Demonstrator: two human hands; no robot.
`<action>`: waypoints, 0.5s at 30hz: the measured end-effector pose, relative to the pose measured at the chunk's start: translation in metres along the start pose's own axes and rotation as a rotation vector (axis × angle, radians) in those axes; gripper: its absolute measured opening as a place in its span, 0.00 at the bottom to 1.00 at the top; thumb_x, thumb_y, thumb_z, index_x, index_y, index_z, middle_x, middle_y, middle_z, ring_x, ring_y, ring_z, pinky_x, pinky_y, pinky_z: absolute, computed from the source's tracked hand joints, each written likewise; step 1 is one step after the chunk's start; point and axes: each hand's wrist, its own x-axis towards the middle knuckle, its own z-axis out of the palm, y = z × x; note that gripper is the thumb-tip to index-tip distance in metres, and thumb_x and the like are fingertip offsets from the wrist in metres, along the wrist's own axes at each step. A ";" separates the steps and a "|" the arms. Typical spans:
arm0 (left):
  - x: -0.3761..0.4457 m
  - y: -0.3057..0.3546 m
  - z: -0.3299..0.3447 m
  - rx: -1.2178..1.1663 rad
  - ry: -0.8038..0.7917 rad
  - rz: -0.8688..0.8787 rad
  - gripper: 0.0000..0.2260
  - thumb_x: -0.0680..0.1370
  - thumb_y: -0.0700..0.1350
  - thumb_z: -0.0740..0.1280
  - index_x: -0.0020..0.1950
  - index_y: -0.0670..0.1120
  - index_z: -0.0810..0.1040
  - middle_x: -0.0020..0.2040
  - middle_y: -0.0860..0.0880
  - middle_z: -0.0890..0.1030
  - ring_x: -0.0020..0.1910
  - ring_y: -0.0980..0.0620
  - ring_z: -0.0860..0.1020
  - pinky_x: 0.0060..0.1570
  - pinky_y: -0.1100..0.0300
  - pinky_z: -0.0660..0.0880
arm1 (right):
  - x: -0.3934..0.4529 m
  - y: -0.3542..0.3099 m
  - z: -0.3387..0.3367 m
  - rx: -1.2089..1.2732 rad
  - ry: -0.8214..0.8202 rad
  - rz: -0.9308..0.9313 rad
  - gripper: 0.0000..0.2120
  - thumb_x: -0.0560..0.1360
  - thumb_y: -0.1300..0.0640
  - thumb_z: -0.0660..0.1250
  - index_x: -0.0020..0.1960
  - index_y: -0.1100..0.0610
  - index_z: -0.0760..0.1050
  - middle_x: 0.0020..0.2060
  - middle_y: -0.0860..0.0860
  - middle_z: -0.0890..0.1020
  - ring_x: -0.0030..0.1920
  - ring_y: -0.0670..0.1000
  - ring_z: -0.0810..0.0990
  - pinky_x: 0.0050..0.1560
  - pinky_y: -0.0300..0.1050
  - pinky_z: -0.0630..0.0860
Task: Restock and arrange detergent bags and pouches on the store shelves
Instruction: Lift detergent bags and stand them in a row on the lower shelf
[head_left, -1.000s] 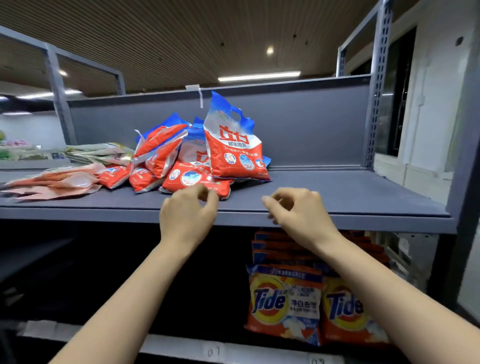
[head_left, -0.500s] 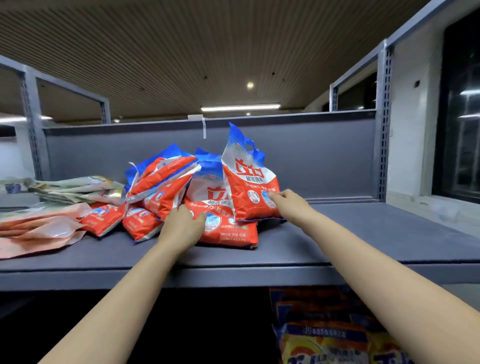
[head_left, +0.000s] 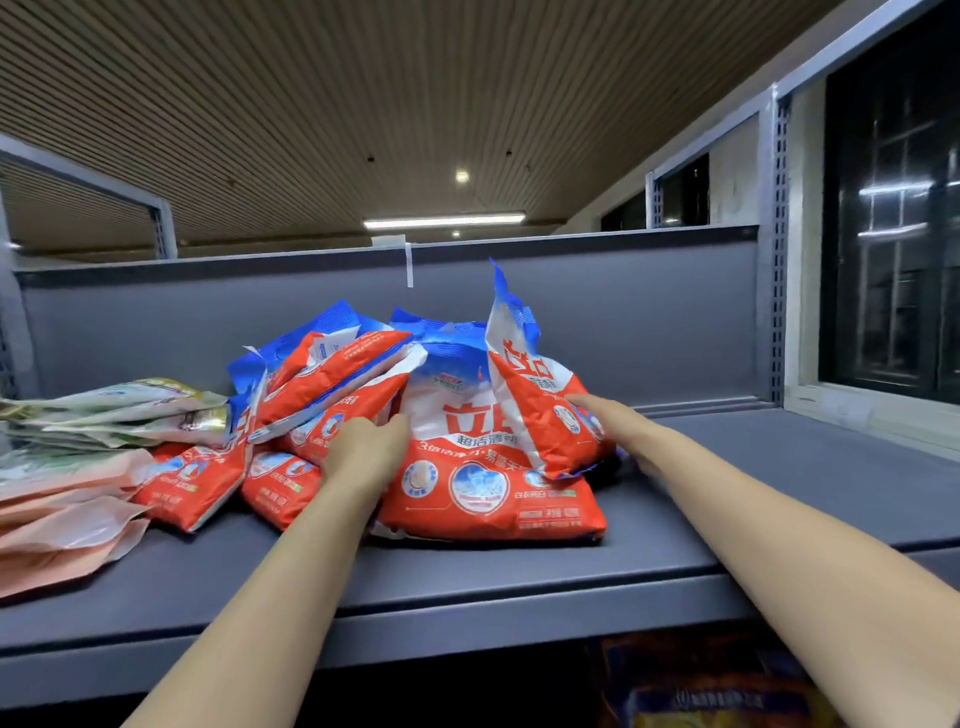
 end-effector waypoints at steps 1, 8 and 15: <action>0.000 -0.001 0.000 -0.028 -0.019 0.006 0.25 0.73 0.57 0.61 0.58 0.37 0.76 0.55 0.38 0.80 0.52 0.37 0.79 0.56 0.45 0.76 | -0.001 -0.002 0.000 0.008 0.014 0.010 0.25 0.68 0.40 0.70 0.56 0.58 0.81 0.44 0.52 0.86 0.46 0.53 0.84 0.59 0.50 0.77; -0.012 0.002 0.005 -0.255 -0.281 -0.090 0.10 0.75 0.52 0.68 0.45 0.47 0.74 0.36 0.47 0.82 0.32 0.50 0.81 0.28 0.62 0.74 | -0.033 -0.009 -0.014 0.009 -0.002 0.130 0.16 0.72 0.47 0.70 0.50 0.59 0.79 0.38 0.55 0.86 0.33 0.52 0.84 0.34 0.41 0.79; -0.020 0.012 0.006 -0.398 -0.309 -0.080 0.20 0.81 0.50 0.60 0.68 0.38 0.69 0.59 0.38 0.78 0.56 0.39 0.78 0.59 0.45 0.74 | -0.076 -0.014 -0.034 0.038 0.258 -0.088 0.08 0.75 0.60 0.68 0.53 0.63 0.78 0.36 0.55 0.83 0.30 0.51 0.81 0.41 0.47 0.81</action>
